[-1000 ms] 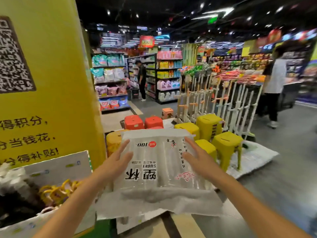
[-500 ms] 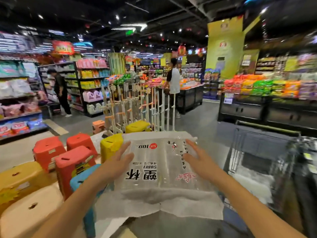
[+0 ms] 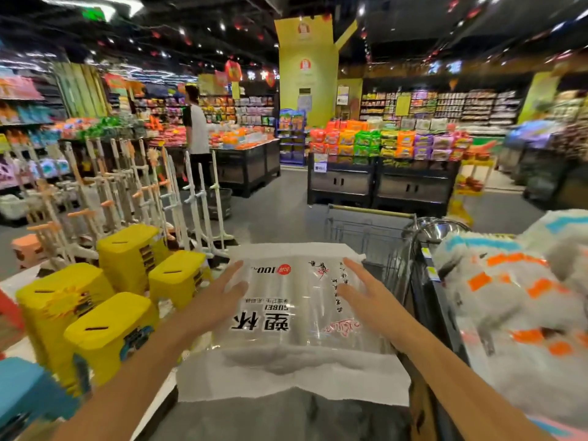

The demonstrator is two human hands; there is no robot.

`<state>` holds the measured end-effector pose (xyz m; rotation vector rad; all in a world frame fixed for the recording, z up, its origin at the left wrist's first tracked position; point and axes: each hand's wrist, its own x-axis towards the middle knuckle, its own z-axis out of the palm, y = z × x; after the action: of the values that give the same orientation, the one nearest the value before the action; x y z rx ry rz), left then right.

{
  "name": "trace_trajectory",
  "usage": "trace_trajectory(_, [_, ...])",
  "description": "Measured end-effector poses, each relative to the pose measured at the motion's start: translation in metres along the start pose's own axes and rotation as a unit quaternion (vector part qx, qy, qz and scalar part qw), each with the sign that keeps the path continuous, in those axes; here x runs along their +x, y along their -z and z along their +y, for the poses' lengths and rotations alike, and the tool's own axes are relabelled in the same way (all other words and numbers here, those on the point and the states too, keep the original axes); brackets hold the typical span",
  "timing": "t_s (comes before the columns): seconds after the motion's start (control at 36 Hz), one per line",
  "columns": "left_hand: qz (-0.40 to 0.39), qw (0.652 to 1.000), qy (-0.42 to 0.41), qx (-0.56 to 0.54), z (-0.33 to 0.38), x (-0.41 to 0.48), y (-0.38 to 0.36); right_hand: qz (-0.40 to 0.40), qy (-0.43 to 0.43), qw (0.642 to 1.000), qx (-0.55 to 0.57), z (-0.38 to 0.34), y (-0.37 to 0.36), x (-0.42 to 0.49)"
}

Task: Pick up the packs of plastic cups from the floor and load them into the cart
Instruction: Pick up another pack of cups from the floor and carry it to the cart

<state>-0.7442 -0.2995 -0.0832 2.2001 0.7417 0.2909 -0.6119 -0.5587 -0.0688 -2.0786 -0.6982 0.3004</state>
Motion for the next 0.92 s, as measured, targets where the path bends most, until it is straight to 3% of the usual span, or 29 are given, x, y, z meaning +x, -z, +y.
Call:
trace_trajectory(0.28, [-0.071,0.997,-0.031,-0.019,0.008,0.094,-0.043,0.030,-0.049,0.998,0.011,0.045,0.008,0.066])
trace_trajectory(0.67, [-0.177,0.972,-0.131,-0.078,0.051,0.243,-0.050,0.121,-0.096,0.988,0.003,0.062,0.022,0.181])
trace_trajectory(0.92, [-0.193,0.965,-0.157,-0.083,0.090,0.308,-0.097,0.160,-0.121,0.980,-0.012,0.097,0.059,0.234])
